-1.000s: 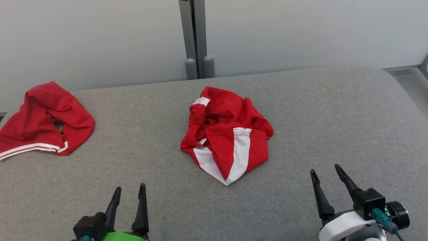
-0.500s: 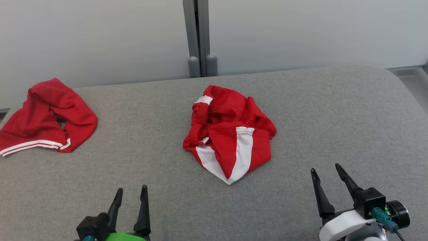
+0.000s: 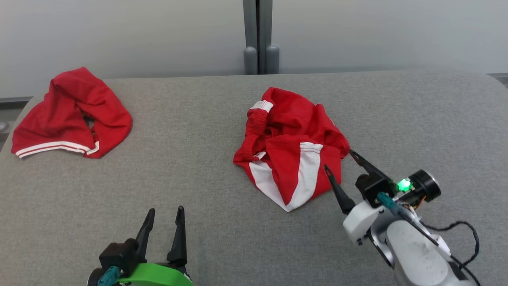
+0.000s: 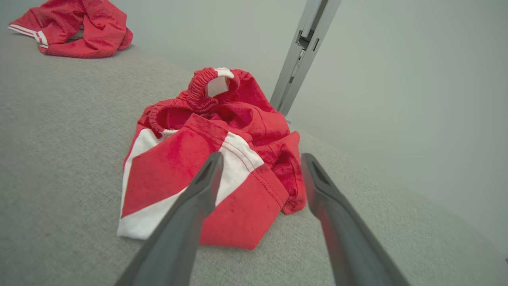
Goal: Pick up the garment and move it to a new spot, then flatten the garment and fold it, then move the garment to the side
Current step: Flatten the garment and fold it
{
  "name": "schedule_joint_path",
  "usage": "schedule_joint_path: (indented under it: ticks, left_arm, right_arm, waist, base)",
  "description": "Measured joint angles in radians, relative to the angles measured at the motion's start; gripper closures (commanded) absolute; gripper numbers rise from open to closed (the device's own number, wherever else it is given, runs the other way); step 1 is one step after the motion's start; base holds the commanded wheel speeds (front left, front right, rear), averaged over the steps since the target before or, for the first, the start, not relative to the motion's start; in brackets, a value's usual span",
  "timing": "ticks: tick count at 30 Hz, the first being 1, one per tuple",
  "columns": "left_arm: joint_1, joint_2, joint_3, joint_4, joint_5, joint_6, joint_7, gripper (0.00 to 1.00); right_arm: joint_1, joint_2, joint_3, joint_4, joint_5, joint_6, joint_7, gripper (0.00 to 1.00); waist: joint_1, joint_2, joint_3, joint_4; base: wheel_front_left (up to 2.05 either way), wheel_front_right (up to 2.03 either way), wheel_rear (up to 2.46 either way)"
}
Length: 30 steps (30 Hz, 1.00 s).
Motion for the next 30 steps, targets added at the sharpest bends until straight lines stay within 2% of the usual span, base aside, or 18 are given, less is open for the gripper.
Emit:
schedule_joint_path:
  ticks: [8,15,16,17,18,19,20,22,23,30]
  left_arm:
    - [-0.038,0.0,-0.035,-0.004,-0.023,0.016,0.0,0.0]
    - [-0.06,0.0,-0.052,-0.007,-0.041,0.028,0.0,0.0]
    - [-0.062,0.0,-0.053,-0.007,-0.042,0.029,0.0,0.0]
    - [-0.062,0.0,-0.053,-0.008,-0.042,0.031,0.0,0.0]
    - [-0.062,0.0,-0.052,-0.008,-0.043,0.032,0.0,0.0]
    - [-0.062,0.0,-0.052,-0.008,-0.043,0.033,0.0,0.0]
    - [-0.062,0.0,-0.051,-0.008,-0.043,0.033,0.0,0.0]
    - [-0.062,0.0,-0.049,-0.008,-0.043,0.036,0.0,0.0]
    - [-0.062,0.0,-0.049,-0.008,-0.043,0.036,0.0,0.0]
    - [-0.058,0.0,-0.042,-0.009,-0.03,0.036,0.0,0.0]
  right_arm:
    - [-0.286,-0.07,0.183,0.33,0.082,0.0,0.013,0.0]
    - [-0.406,-0.09,0.319,0.502,0.177,0.0,0.034,0.0]
    - [-0.415,-0.09,0.334,0.516,0.19,0.0,0.034,0.04]
    - [-0.423,-0.088,0.35,0.531,0.207,0.0,0.039,0.15]
    - [-0.428,-0.086,0.367,0.544,0.225,0.0,0.04,0.29]
    - [-0.435,-0.084,0.383,0.555,0.241,0.0,0.04,0.53]
    - [-0.438,-0.084,0.394,0.56,0.251,0.0,0.04,0.63]
    - [-0.446,-0.081,0.422,0.57,0.277,0.0,0.039,0.96]
    - [-0.448,-0.078,0.432,0.571,0.29,0.0,0.035,1.0]
    - [-0.475,-0.06,0.427,0.537,0.401,0.0,0.012,1.0]
  waist:
    - [0.0,0.0,0.058,0.068]
    - [0.0,0.0,0.104,0.12]
    - [0.0,0.0,0.109,0.125]
    - [0.0,0.0,0.114,0.13]
    - [0.0,0.0,0.119,0.135]
    - [0.0,0.0,0.123,0.137]
    - [0.0,0.0,0.125,0.139]
    - [0.0,0.0,0.126,0.137]
    - [0.0,0.0,0.126,0.135]
    - [0.0,0.0,0.108,0.099]
  base:
    - [0.0,0.0,0.0]
    - [0.0,0.0,0.0]
    - [0.0,0.0,0.0]
    - [0.0,0.0,0.0]
    - [0.0,0.0,0.0]
    - [0.0,0.0,0.0]
    - [0.0,0.0,0.0]
    - [0.0,0.0,0.0]
    - [0.0,0.0,0.0]
    - [0.0,0.0,0.0]
